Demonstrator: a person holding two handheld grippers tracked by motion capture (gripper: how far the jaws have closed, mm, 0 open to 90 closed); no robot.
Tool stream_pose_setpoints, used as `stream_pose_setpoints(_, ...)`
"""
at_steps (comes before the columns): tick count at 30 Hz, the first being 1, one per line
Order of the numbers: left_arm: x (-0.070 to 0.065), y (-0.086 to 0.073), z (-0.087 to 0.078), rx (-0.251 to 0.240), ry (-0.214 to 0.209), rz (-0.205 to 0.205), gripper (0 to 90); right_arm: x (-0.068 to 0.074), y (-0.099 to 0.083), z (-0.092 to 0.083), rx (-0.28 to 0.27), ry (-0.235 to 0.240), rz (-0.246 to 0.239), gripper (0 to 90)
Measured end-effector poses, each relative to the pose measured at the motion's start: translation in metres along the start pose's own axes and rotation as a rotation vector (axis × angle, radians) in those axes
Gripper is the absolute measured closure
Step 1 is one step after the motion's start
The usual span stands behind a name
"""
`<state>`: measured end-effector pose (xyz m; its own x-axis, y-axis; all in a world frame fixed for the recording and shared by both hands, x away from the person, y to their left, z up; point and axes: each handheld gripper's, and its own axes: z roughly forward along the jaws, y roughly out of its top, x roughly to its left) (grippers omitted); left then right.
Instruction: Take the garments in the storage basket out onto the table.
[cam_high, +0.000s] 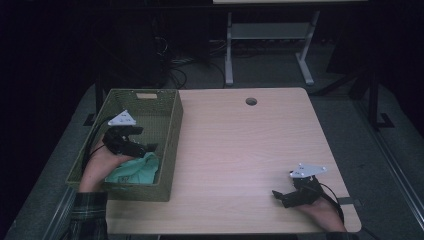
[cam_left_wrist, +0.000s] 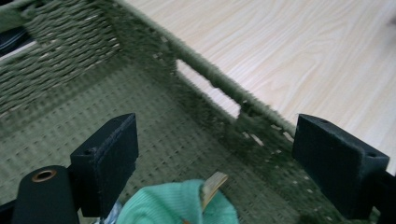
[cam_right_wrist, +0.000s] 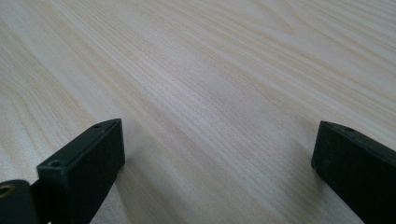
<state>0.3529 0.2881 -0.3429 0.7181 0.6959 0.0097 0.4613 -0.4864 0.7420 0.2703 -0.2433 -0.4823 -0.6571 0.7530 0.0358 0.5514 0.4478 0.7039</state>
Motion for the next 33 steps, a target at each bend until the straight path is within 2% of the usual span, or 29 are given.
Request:
stream_pose_setpoints(6, 0.007, -0.006, 0.002, 0.009, 0.019, 0.001, 14.6, 0.0, 0.0, 0.0, 0.0, 0.0, 0.0, 1.9)
stream_pose_setpoints(8, 0.008, -0.007, 0.005, 0.006, 0.012, 0.001, 14.6, 0.0, 0.0, 0.0, 0.0, 0.002, 0.001, 2.0)
stream_pose_setpoints(14, 0.014, -0.016, 0.017, 0.04, 0.014, -0.006, 14.8, 0.0, 0.0, 0.0, 0.0, 0.0, 0.0, 2.0)
stream_pose_setpoints(20, 0.017, -0.024, 0.029, 0.067, 0.006, -0.038, 15.0, 0.0, 0.0, 0.0, 0.001, 0.0, 0.0, 2.0)
stream_pose_setpoints(23, 0.02, -0.027, 0.033, 0.078, 0.014, -0.037, 16.0, 0.0, 0.0, 0.0, 0.0, 0.0, 0.0, 2.0)
stream_pose_setpoints(28, 0.022, -0.033, 0.04, 0.097, 0.027, -0.069, 16.9, 0.0, 0.0, 0.0, 0.001, 0.001, 0.0, 2.0)
stream_pose_setpoints(30, 0.023, -0.035, 0.044, 0.123, 0.033, -0.083, 17.9, 0.0, 0.0, 0.0, 0.001, 0.001, 0.0, 2.0)
stream_pose_setpoints(33, 0.023, -0.037, 0.048, 0.171, 0.047, -0.08, 18.3, 0.0, 0.0, 0.0, 0.0, 0.0, -0.001, 2.0)
